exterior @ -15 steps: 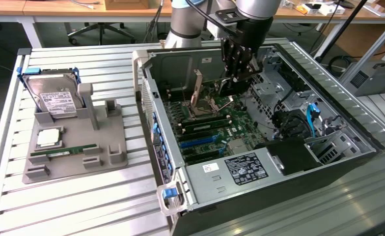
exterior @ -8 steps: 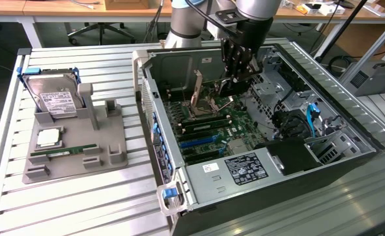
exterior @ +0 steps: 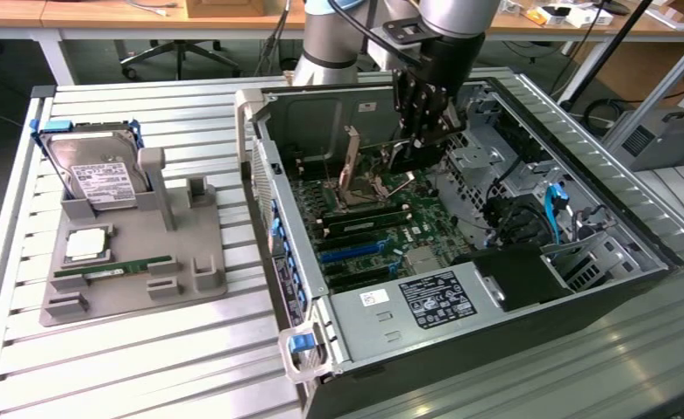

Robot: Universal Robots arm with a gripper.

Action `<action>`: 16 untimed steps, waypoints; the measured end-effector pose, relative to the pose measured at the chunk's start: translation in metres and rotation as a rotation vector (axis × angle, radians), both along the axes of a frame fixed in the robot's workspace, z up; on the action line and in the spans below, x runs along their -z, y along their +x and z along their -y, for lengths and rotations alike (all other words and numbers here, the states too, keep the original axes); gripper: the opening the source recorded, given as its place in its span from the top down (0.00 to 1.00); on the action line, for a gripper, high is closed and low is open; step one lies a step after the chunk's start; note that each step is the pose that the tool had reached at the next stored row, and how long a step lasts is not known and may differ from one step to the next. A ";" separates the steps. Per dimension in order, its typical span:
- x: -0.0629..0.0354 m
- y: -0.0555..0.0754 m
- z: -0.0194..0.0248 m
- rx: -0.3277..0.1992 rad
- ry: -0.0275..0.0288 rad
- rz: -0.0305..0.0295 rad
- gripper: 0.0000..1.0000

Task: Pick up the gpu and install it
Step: 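Insert the gpu into the slot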

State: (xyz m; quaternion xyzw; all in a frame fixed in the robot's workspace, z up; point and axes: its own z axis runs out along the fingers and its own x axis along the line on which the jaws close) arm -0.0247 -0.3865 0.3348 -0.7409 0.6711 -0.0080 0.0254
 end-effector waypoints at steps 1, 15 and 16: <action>0.0001 0.000 0.0001 0.000 0.0000 0.0000 0.73; 0.0028 0.000 0.0021 0.000 0.0001 0.0001 0.73; 0.0031 0.000 0.0023 0.000 0.0001 0.0001 0.73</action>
